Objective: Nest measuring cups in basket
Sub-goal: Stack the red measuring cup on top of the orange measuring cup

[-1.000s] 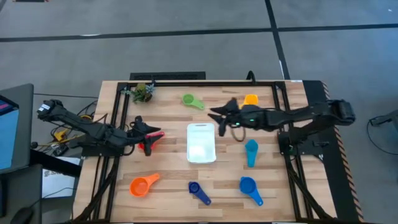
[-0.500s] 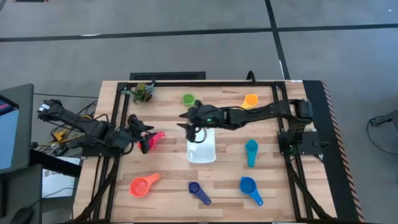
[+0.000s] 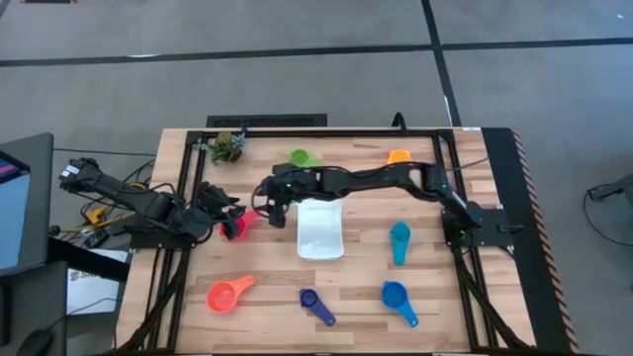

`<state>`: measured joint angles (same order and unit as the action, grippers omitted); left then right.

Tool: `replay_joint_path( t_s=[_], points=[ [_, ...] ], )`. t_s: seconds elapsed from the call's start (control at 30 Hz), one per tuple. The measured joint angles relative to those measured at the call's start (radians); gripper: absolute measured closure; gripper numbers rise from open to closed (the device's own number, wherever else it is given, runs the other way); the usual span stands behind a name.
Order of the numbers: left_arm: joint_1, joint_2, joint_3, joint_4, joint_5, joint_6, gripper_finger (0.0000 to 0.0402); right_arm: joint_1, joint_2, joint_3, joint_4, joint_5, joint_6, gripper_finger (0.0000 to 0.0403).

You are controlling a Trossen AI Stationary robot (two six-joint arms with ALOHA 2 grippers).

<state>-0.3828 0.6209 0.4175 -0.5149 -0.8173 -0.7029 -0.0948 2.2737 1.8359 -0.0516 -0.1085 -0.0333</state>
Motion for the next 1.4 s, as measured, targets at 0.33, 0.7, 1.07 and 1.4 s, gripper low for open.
replay_joint_path(
  t_s=[0.33,0.7,1.07,1.4],
  points=[
    [0.0,0.0,0.0,-0.007,-0.001,-0.02,0.0262,0.024,0.234,0.281,-0.146,0.001,-0.139,0.0135],
    [0.0,0.0,0.0,-0.014,-0.009,-0.024,0.0262,0.073,0.301,0.341,-0.214,0.196,-0.355,0.0131],
    [0.0,0.0,0.0,-0.023,-0.025,-0.013,0.0262,0.073,0.301,0.341,-0.208,0.238,-0.457,0.0132],
    [0.001,0.0,0.0,-0.069,-0.031,-0.07,0.0262,0.089,0.301,0.341,-0.198,0.248,-0.518,0.0132]
  ],
)
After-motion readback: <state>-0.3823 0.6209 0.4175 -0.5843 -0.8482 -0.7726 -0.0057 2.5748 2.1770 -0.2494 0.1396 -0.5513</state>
